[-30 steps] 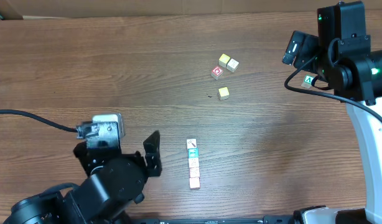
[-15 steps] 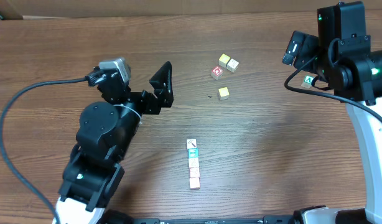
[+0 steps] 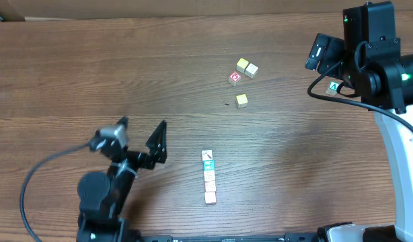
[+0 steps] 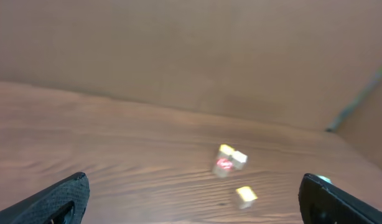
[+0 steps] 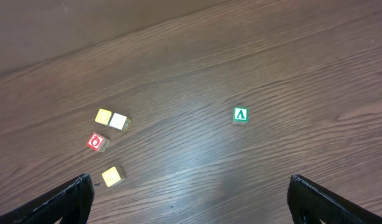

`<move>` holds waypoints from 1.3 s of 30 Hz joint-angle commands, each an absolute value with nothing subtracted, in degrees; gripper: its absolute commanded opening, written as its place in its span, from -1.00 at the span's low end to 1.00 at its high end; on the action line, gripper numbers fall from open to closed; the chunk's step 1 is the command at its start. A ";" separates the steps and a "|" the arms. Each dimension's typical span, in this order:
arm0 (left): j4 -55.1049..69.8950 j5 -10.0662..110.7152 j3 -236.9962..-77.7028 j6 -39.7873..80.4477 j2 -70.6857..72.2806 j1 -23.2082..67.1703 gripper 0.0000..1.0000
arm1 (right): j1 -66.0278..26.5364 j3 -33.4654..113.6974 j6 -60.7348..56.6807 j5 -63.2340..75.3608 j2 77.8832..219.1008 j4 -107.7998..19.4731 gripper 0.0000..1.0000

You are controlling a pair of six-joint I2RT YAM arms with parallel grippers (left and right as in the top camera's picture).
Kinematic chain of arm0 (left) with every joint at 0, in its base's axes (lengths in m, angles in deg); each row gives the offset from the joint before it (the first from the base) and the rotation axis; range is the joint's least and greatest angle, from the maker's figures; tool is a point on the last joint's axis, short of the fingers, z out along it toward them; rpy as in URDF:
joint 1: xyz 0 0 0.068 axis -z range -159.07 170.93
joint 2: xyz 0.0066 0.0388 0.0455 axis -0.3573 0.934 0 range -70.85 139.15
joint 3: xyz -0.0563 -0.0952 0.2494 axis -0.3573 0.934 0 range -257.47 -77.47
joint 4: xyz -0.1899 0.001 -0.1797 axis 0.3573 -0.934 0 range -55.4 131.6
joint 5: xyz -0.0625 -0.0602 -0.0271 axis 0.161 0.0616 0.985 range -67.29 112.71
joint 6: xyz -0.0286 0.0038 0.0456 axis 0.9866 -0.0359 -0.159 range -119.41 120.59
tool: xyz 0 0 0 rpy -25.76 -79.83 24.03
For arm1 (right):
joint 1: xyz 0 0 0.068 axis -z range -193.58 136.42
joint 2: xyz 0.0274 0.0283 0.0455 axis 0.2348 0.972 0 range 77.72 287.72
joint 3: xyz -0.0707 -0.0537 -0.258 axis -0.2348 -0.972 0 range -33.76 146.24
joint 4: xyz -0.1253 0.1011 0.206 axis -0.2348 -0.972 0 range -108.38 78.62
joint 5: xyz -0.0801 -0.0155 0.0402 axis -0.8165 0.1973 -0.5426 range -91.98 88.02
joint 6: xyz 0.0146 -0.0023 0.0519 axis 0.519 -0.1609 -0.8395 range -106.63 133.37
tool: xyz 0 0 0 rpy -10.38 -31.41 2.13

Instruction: Flip 5 blocks

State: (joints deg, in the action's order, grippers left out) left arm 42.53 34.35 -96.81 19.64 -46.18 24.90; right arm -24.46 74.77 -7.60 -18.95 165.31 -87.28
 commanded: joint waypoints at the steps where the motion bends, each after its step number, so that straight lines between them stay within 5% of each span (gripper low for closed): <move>1: 43.27 35.61 -90.93 18.11 -53.59 20.81 0.99 | -24.32 76.08 -7.38 -19.91 164.50 -86.93 1.00; 17: 40.78 28.75 -77.70 18.16 -70.79 17.29 1.00 | -24.32 76.08 -7.36 -19.94 164.50 -86.93 1.00; 39: 37.37 26.72 -77.75 6.55 -70.64 17.21 1.00 | -24.32 76.08 -7.38 -19.91 164.50 -86.93 1.00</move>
State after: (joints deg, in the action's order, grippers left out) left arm 37.31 27.33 -78.16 9.11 -69.88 17.77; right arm -24.46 74.77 -7.60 -18.97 165.31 -87.28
